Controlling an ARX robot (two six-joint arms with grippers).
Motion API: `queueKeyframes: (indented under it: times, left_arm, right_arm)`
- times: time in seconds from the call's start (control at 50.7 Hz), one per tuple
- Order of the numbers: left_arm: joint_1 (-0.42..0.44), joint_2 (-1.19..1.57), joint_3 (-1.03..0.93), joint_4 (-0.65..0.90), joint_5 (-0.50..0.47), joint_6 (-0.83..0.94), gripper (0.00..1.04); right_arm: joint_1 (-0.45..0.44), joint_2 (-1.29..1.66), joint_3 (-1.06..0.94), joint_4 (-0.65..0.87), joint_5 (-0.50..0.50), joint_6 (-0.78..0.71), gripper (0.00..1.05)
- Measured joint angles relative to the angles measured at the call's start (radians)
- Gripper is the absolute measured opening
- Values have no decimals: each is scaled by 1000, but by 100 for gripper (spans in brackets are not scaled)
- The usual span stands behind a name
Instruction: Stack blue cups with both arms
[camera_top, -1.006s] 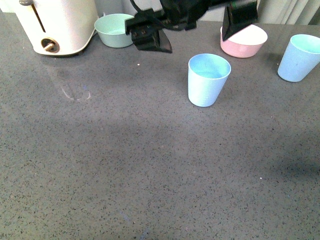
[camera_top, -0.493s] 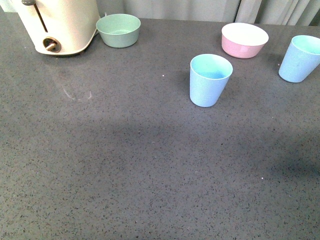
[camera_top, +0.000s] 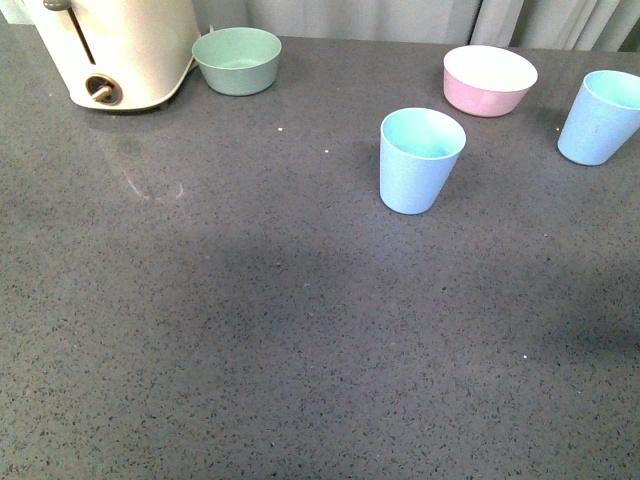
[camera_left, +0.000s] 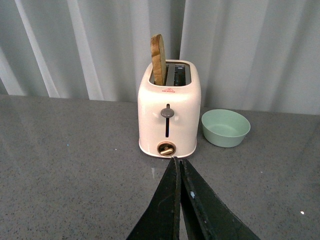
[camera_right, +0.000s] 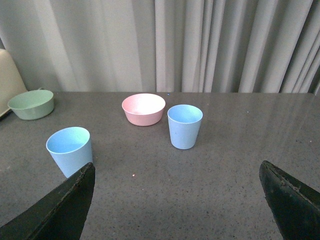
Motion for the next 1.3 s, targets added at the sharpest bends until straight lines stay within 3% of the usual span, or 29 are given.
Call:
queueKeyframes:
  times: [0.237, 0.493, 1.302]
  left_arm:
    - [84, -194, -121, -75, 84, 2, 2]
    - [84, -337, -216, -119, 92, 3, 2]
    - [84, -848, -234, -591, 91, 3, 2]
  right_arm:
    - [0, 0, 0, 0, 0, 0, 96]
    - [0, 0, 0, 0, 0, 0, 96]
    - [0, 0, 0, 0, 0, 0, 96]
